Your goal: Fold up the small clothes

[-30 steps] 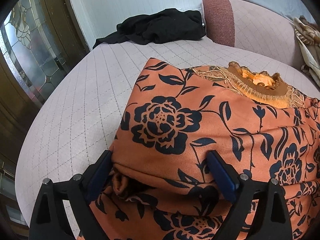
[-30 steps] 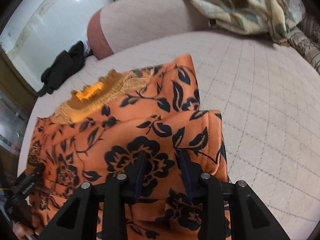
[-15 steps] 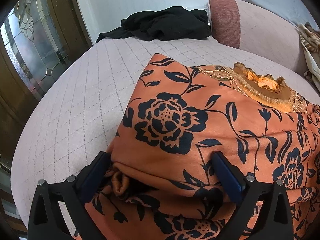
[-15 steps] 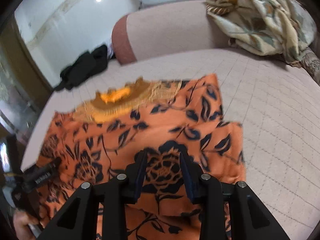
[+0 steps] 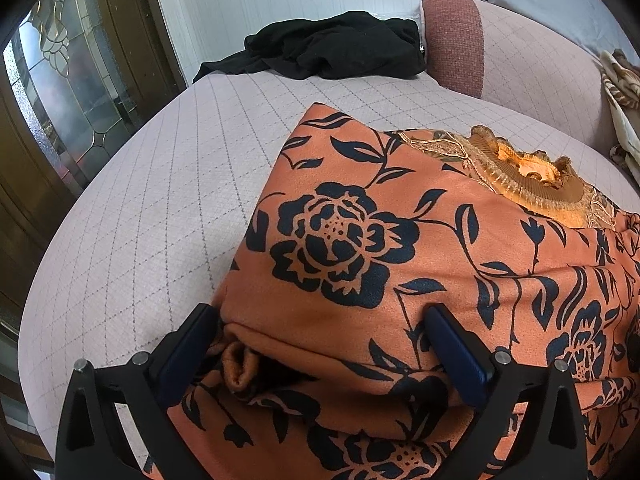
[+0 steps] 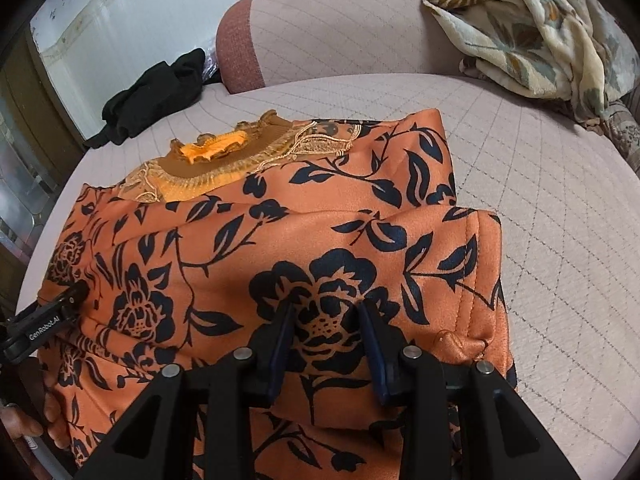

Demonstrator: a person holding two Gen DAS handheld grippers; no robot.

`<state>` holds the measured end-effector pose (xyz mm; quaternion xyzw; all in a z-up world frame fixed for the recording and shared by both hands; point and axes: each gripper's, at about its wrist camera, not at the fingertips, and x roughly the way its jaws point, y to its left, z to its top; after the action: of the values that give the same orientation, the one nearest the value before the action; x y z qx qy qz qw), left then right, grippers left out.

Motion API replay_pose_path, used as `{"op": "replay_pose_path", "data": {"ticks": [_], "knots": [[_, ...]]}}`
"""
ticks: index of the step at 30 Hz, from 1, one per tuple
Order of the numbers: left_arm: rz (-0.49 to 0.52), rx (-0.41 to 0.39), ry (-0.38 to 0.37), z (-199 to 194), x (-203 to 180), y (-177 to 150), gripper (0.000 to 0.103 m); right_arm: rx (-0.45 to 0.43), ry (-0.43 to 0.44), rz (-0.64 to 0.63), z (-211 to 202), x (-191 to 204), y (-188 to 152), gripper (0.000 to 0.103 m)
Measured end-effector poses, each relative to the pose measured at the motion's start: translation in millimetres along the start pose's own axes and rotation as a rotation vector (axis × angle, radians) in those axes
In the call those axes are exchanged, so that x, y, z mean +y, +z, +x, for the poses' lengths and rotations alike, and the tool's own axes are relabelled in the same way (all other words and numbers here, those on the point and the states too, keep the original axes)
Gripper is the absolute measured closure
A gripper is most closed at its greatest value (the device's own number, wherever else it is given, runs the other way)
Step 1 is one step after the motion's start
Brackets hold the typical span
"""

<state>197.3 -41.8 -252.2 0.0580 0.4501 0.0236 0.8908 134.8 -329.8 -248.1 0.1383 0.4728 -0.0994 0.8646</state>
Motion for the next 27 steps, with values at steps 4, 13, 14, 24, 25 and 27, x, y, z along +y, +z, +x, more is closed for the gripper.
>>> {"op": "replay_pose_path", "data": {"ticks": [4,13,14,24,25,27], "knots": [[-0.005,0.002,-0.004,1.1,0.9,-0.9,0.000,-0.004,0.009,0.003,3.4,-4.4,-1.5,0.064],[0.012,-0.037,-0.026,-16.7,2.1,8.3,0.000,-0.027,0.047,0.033,-8.6,-11.6,6.2,0.064],[0.007,-0.067,-0.039,-22.9,2.9,10.7,0.000,-0.051,0.048,0.046,-13.9,-15.0,9.3,0.064],[-0.079,0.069,-0.071,17.4,17.9,17.5,0.000,-0.061,0.093,0.311,1.3,-89.9,36.6,0.064],[-0.081,0.076,-0.070,17.2,18.9,18.5,0.000,-0.051,0.096,0.322,8.2,-91.9,37.4,0.064],[-0.059,0.073,-0.056,15.7,17.2,18.8,0.000,-0.060,0.062,0.298,15.2,-90.7,41.2,0.063]]}}
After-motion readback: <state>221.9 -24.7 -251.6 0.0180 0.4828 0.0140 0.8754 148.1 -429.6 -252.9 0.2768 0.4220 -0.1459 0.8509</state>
